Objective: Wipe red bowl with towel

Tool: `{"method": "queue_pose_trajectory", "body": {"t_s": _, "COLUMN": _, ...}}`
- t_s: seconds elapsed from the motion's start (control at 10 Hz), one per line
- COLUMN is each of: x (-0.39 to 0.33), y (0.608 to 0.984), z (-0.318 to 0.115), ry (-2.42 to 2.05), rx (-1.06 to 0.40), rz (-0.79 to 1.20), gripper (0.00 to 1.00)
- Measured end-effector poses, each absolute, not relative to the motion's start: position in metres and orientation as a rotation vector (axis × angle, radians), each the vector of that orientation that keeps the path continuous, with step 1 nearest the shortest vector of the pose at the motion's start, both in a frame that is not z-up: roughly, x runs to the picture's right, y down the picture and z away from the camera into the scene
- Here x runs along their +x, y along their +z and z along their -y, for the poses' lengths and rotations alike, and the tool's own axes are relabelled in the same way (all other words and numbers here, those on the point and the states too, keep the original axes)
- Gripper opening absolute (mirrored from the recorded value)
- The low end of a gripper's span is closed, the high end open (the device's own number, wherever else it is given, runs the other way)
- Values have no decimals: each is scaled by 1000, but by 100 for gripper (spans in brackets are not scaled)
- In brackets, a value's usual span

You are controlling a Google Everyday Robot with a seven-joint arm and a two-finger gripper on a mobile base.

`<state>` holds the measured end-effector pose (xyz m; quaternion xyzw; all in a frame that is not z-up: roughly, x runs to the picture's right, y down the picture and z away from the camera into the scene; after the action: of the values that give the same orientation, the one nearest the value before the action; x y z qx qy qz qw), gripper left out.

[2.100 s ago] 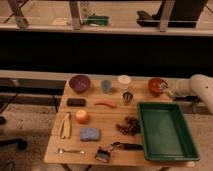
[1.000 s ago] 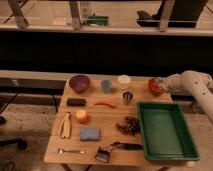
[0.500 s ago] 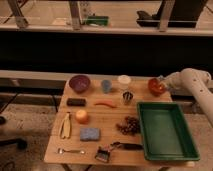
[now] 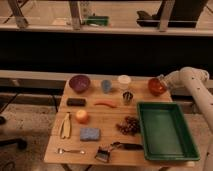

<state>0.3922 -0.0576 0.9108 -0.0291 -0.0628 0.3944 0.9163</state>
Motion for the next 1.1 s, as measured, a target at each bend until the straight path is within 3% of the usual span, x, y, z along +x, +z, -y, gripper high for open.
{"method": "queue_pose_trajectory", "body": {"t_s": 1.1, "x": 356, "y": 958, "z": 92, "ry": 716, "rx": -21, "rz": 131, "gripper": 0}}
